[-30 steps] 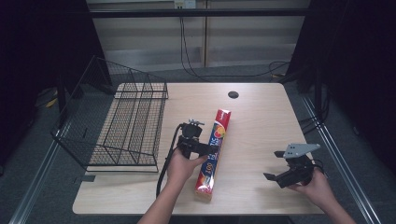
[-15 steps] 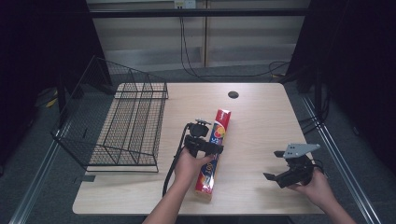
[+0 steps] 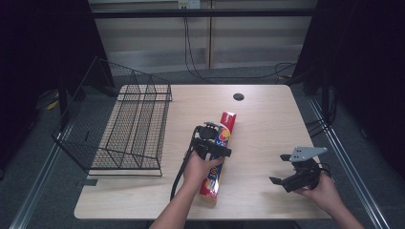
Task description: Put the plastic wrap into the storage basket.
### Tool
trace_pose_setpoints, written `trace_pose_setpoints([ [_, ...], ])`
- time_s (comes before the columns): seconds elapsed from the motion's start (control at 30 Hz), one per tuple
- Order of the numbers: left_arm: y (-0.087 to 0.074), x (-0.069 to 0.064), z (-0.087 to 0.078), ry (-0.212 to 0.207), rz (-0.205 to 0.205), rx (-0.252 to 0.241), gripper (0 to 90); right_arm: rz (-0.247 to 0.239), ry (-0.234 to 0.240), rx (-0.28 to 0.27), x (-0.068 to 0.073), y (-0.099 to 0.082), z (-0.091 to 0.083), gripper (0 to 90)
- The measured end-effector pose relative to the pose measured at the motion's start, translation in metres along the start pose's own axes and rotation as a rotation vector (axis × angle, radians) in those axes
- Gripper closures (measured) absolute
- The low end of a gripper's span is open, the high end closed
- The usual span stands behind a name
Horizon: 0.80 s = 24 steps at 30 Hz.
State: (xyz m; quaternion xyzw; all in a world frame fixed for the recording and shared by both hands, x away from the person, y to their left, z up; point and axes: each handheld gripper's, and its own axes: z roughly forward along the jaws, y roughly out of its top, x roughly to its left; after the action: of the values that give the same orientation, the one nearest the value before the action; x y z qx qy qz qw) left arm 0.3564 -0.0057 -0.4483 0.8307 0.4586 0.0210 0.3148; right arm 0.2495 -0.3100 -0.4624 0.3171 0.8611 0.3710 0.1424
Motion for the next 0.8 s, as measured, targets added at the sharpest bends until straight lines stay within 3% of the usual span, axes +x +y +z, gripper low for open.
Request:
trace_pose_setpoints([
  [0.63,0.002,-0.001,0.014,0.027,-0.027,0.034,14.5,0.004,-0.001,-0.011,-0.002,0.000,-0.001,6.6],
  [0.8,0.004,-0.002,0.018,0.033,-0.013,0.059,18.0,0.004,-0.001,-0.009,-0.002,0.000,-0.001,6.7],
])
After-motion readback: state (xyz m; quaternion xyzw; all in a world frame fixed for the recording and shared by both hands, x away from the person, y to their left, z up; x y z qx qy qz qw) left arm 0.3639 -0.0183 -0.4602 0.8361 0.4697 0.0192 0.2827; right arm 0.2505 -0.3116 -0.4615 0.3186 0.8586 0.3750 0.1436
